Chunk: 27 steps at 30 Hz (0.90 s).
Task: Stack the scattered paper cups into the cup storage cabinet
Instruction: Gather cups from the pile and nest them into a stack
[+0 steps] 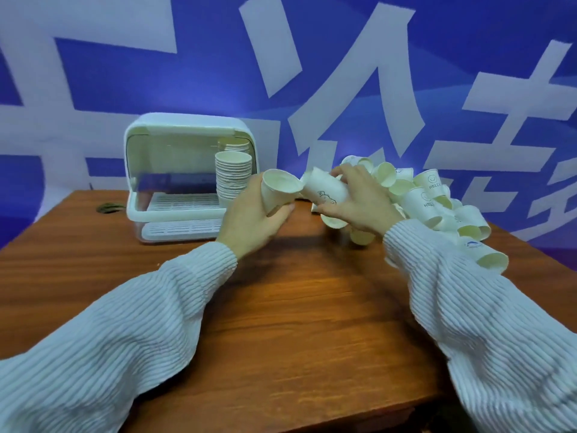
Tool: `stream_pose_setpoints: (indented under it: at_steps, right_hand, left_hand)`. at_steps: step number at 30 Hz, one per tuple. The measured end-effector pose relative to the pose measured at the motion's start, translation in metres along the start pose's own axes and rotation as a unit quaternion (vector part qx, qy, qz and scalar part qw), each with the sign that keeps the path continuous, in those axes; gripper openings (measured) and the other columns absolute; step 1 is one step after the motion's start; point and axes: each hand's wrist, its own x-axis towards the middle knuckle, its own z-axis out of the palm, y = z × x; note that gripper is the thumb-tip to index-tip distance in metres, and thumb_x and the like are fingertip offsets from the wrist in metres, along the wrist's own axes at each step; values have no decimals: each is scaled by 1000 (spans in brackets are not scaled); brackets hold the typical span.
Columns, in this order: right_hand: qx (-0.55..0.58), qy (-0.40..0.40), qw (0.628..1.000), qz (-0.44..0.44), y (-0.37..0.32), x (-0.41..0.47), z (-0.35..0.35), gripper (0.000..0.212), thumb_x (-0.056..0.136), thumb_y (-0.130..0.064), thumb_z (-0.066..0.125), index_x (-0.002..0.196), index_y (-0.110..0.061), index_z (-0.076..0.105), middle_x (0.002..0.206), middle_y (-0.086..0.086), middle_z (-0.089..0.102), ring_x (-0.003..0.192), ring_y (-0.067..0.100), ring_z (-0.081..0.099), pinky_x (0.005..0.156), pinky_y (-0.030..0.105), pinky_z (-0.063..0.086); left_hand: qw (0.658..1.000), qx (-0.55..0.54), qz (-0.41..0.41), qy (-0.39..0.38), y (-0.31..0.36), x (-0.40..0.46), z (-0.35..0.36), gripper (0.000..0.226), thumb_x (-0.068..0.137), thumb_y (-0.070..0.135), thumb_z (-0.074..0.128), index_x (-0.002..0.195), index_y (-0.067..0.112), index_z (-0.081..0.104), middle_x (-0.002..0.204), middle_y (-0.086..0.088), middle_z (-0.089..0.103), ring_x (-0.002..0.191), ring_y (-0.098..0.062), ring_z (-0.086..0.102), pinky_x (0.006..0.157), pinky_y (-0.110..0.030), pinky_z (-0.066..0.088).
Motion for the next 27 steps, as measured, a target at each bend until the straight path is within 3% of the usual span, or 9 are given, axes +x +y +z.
stream_pose_setpoints:
  at_steps: [3, 6, 9, 14, 19, 23, 27]
  right_hand:
    - [110, -2, 994, -4, -34, 25, 12, 79, 69, -41, 92, 133, -28, 48, 123, 2, 51, 110, 19, 56, 89, 33, 50]
    - [171, 23, 985, -23, -65, 51, 22, 75, 67, -43, 90, 123, -30, 42, 122, 2, 50, 108, 24, 61, 87, 43, 57]
    - [148, 59, 986, -50, -89, 76, 25, 64, 78, -55, 81, 130, -30, 54, 123, 1, 50, 110, 19, 55, 96, 40, 51]
    - [112, 42, 990, -78, -117, 112, 31, 73, 76, -60, 81, 128, -25, 42, 121, 1, 53, 105, 22, 57, 84, 38, 48]
    - [3, 4, 988, -153, -131, 122, 39, 76, 85, -65, 70, 148, -32, 44, 140, 3, 54, 126, 27, 55, 104, 44, 44]
    - [-73, -3, 977, -203, -142, 122, 40, 75, 81, -55, 78, 138, -25, 41, 126, 6, 64, 108, 34, 60, 92, 42, 45]
    - [-86, -16, 972, -220, -139, 123, 44, 69, 88, -56, 72, 148, -32, 46, 147, 1, 44, 118, 31, 57, 96, 47, 51]
  left_hand:
    - [996, -17, -49, 70, -13, 5, -31, 48, 89, 45, 74, 125, 29, 47, 114, 11, 60, 104, -12, 58, 83, -27, 42]
    - [989, -39, -83, 112, -23, 8, -57, 52, 91, 43, 74, 131, 24, 46, 117, 10, 59, 107, -11, 57, 81, -21, 43]
    - [983, -51, -108, 137, -32, 9, -72, 56, 93, 41, 73, 136, 23, 44, 123, 8, 59, 111, -9, 56, 74, -8, 37]
    - [977, -48, -125, 168, -47, 13, -88, 56, 91, 41, 74, 134, 21, 45, 123, 6, 60, 113, -13, 57, 76, -12, 38]
    - [975, -39, -122, 180, -55, 16, -93, 46, 91, 40, 73, 122, 30, 41, 111, 12, 59, 104, -11, 58, 72, -12, 40]
    - [975, -37, -126, 181, -60, 18, -92, 47, 90, 41, 74, 123, 27, 42, 113, 9, 59, 105, -12, 58, 73, -14, 41]
    - [975, -50, -127, 175, -65, 19, -89, 54, 91, 40, 74, 132, 22, 44, 120, 6, 59, 109, -12, 58, 74, -12, 40]
